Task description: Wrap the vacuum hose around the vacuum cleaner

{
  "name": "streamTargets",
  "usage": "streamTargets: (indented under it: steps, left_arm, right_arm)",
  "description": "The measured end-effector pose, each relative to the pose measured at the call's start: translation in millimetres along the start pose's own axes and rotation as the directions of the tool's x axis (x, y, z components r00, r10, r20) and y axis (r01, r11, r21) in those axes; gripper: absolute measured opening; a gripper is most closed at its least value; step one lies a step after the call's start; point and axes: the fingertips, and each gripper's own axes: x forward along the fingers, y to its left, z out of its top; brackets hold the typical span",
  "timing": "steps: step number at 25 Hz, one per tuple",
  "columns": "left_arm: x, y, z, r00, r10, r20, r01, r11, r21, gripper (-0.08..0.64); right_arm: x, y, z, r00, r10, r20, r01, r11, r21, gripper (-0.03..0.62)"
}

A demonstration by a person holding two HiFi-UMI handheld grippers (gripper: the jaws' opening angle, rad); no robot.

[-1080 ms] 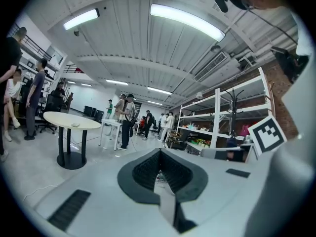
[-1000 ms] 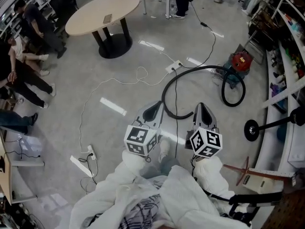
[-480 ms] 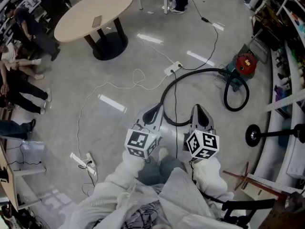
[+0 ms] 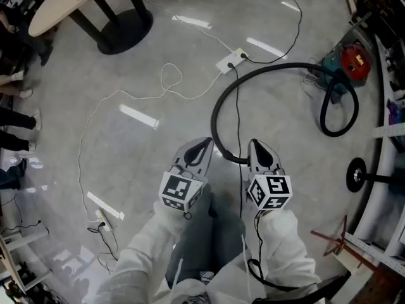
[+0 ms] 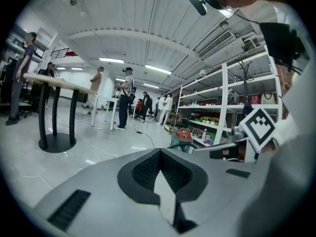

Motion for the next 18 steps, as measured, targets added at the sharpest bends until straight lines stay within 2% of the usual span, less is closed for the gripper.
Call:
streamTargets:
  steps: [2, 5, 7, 9, 10, 13, 18]
  left_arm:
    - [33.9, 30.5, -94.9, 0.999, -0.043, -0.017, 0.043, 0.999, 0.029, 0.003]
    - [80.0, 68.6, -230.1, 0.995, -0.082, -0.05, 0.083, 0.996, 0.02, 0.003]
    - [100.8, 84.5, -299.1, 0.994, -0.095, -0.054, 0.095, 0.995, -0.013, 0.003]
    - [116.7, 97.0, -351.2, 0.994, -0.105, -0.043, 0.105, 0.994, -0.009, 0.003]
    - [124.3, 103.4, -371.8, 0.994, -0.106, -0.037, 0.106, 0.994, 0.003, 0.003]
    - [138.7, 116.5, -412.3, 0.995, -0.092, -0.05, 0.092, 0.996, 0.009, 0.003]
    - [133.8, 114.6, -414.6, 0.994, -0.089, -0.063, 0.087, 0.996, -0.027, 0.003]
  right_arm:
    - [60.0, -23.2, -98.1, 0.993, 0.059, -0.097, -0.062, 0.998, -0.031, 0.014]
    - [130.9, -61.3, -244.9, 0.959, 0.122, -0.256, -0.134, 0.991, -0.028, 0.015]
    - [160.9, -82.2, -325.9, 0.93, 0.14, -0.341, -0.162, 0.986, -0.039, 0.023]
    - [184.2, -94.2, -391.3, 0.889, 0.165, -0.427, -0.216, 0.974, -0.072, 0.093]
    - [193.7, -97.9, -417.5, 0.863, 0.178, -0.473, -0.25, 0.964, -0.093, 0.135]
    - [205.3, -103.6, -470.3, 0.783, 0.19, -0.592, -0.346, 0.925, -0.161, 0.177]
    - [201.0, -93.3, -513.6, 0.659, 0.152, -0.737, -0.469, 0.849, -0.245, 0.217]
